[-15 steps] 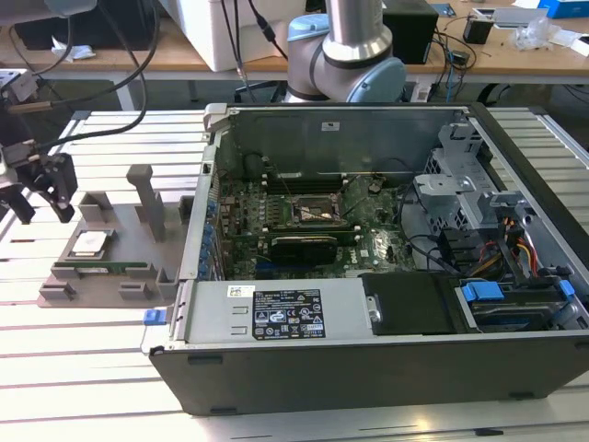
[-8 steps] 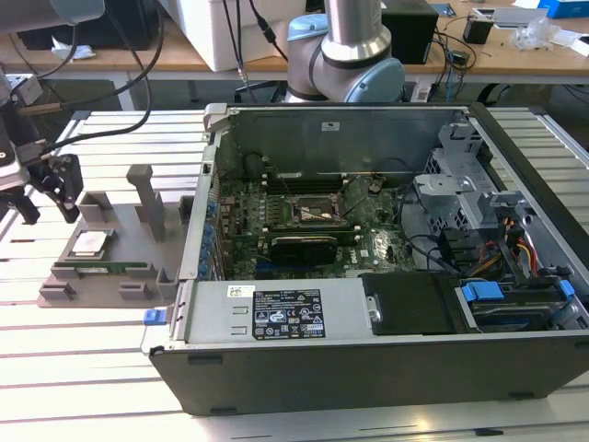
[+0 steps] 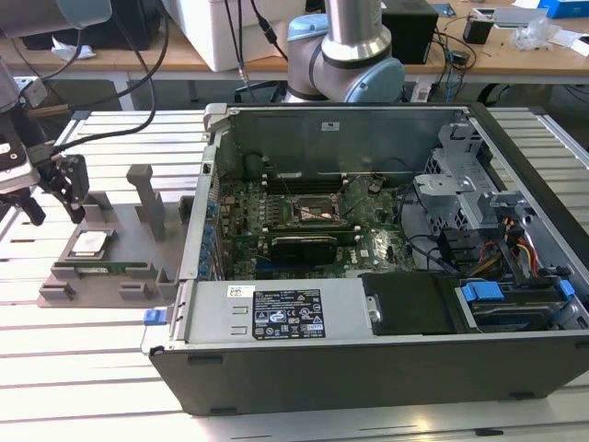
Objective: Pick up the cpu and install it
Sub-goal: 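Pick up the cpu and move it towards the insertion slot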
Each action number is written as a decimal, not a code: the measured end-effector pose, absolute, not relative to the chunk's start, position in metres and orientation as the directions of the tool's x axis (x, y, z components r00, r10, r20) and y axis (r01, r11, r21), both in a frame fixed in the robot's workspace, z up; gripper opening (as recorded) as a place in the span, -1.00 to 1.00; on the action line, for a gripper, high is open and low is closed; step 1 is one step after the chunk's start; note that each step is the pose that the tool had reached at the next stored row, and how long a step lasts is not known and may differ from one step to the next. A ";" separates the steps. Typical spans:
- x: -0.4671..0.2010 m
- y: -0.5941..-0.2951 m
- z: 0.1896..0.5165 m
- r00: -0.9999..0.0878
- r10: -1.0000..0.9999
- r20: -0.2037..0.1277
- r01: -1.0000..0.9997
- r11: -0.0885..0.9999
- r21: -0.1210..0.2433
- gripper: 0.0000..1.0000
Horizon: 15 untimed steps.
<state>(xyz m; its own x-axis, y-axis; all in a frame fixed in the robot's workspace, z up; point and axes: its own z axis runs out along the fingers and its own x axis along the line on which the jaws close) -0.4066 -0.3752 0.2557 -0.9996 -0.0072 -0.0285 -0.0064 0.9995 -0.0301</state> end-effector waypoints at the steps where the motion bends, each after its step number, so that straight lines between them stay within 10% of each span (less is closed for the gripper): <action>1: -0.406 -0.375 0.255 -1.000 -0.007 -0.028 -0.006 1.000 -0.030 0.20; 15: -0.406 -0.375 0.237 -1.000 -0.007 -0.028 -0.006 1.000 -0.030 0.20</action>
